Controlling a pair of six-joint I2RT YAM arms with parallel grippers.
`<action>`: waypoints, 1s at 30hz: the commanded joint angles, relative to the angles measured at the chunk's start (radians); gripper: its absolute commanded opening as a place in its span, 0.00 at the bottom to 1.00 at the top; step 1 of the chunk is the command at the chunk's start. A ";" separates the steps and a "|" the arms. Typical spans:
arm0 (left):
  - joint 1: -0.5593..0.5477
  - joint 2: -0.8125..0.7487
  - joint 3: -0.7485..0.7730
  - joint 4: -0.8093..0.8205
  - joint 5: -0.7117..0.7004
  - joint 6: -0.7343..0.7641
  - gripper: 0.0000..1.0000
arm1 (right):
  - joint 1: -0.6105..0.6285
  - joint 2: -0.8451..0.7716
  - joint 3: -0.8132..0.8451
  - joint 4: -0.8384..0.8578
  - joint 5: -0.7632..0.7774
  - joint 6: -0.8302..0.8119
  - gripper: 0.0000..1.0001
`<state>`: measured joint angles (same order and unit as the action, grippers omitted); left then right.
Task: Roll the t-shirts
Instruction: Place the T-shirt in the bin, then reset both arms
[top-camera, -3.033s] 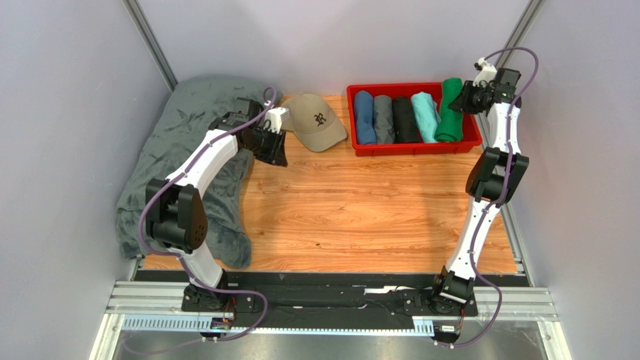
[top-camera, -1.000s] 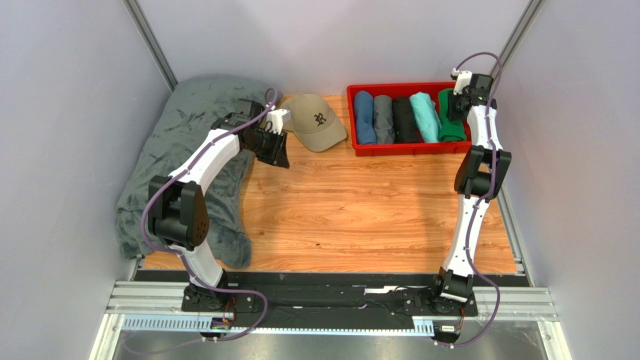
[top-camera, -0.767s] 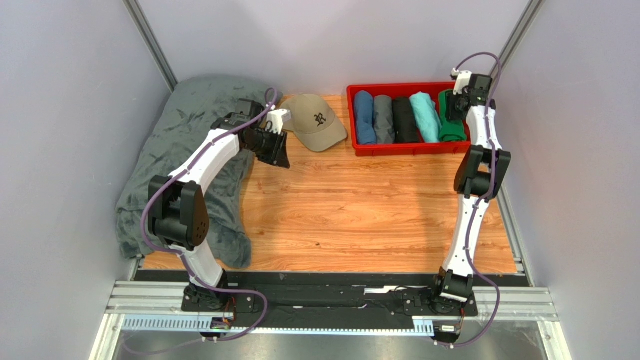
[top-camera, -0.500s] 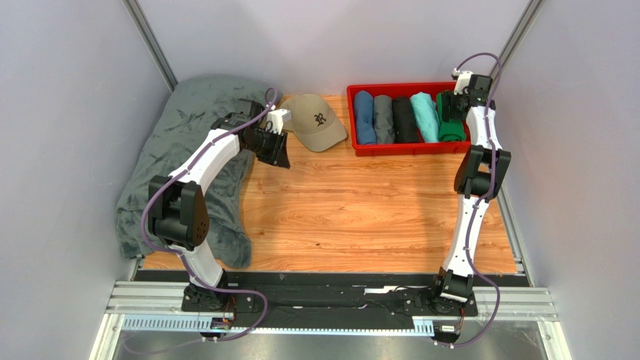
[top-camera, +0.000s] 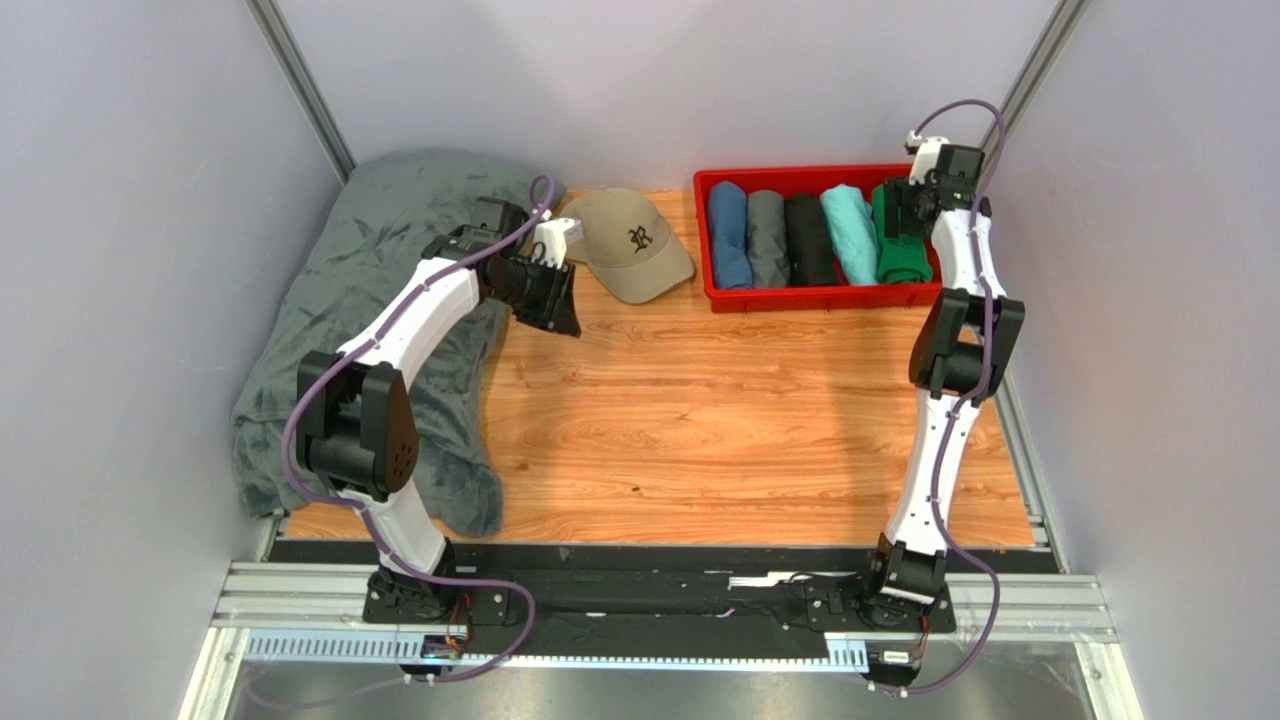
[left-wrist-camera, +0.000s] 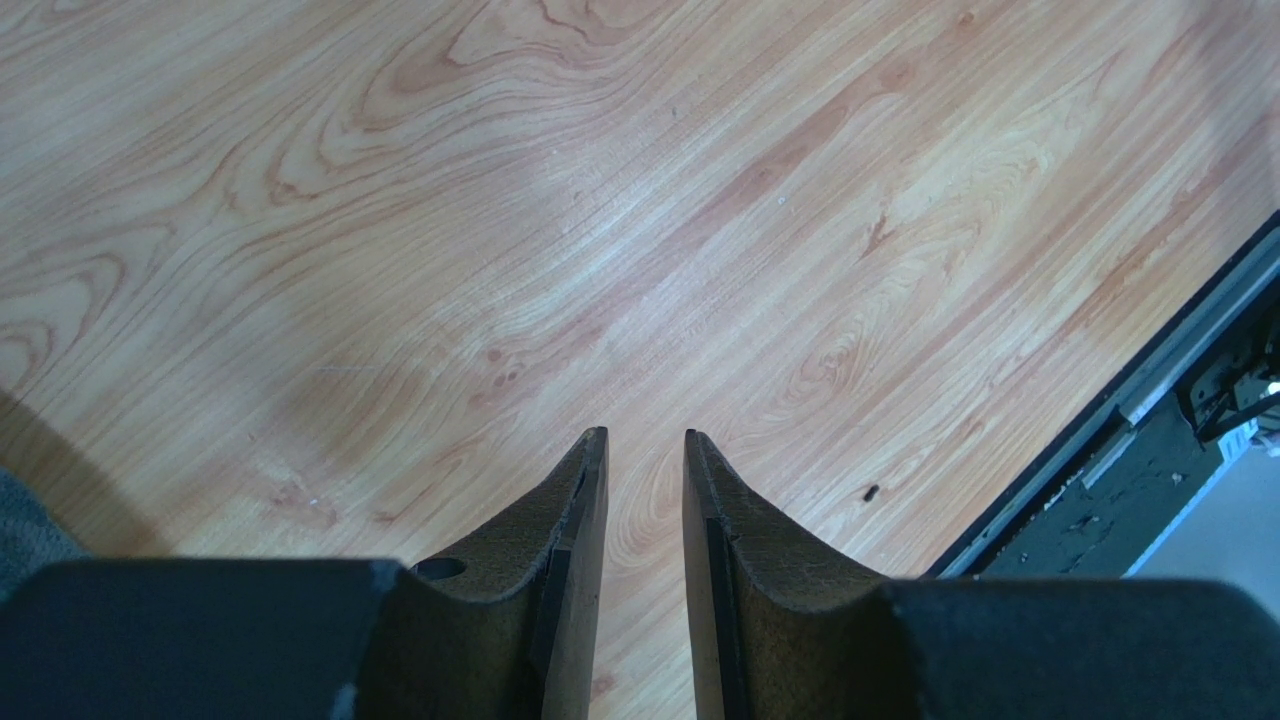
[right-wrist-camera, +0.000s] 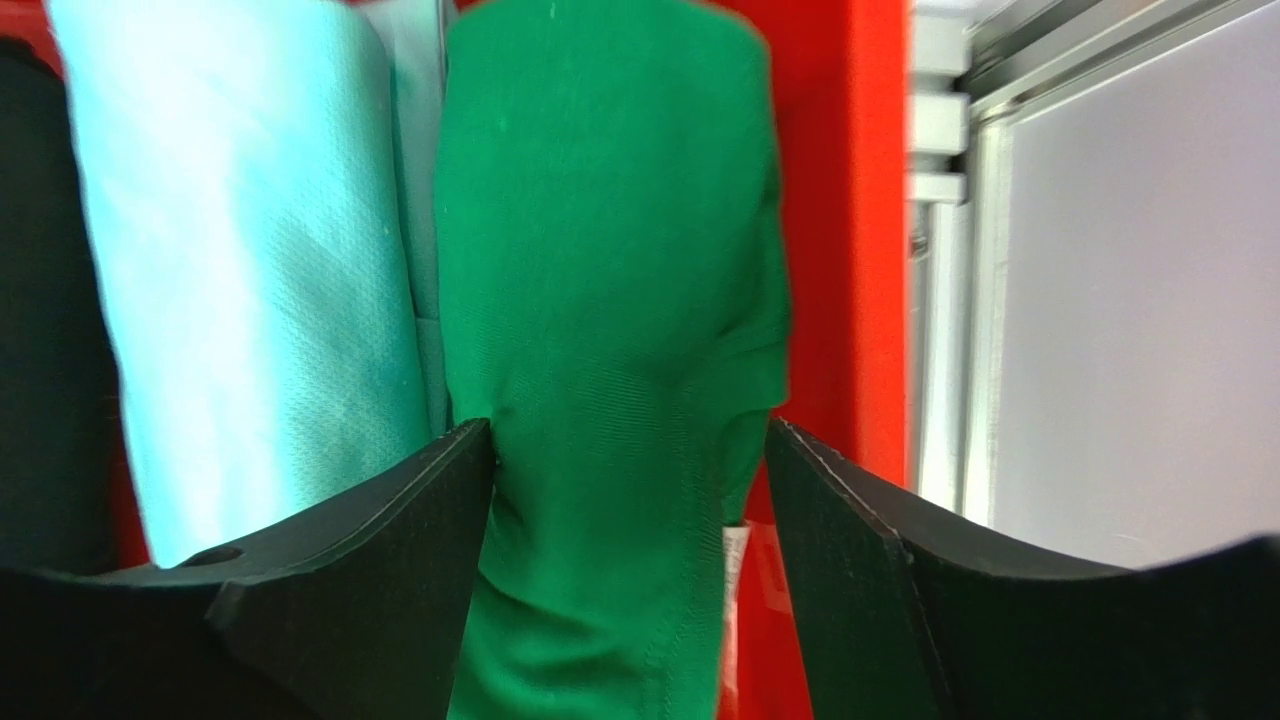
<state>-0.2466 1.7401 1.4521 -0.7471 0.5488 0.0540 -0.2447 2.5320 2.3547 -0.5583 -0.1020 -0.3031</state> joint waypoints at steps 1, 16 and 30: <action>0.006 -0.017 0.022 0.014 0.025 -0.002 0.32 | 0.004 -0.107 0.005 0.037 0.028 0.006 0.71; 0.006 -0.072 -0.015 0.029 -0.069 -0.008 0.38 | 0.053 -0.300 -0.146 0.090 0.100 0.099 0.82; 0.006 -0.327 -0.088 0.051 -0.253 0.056 0.60 | 0.323 -0.893 -0.790 0.156 0.317 0.461 1.00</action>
<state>-0.2466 1.5169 1.3846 -0.7212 0.3725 0.0681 -0.0193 1.7958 1.7111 -0.4400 0.1184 0.0246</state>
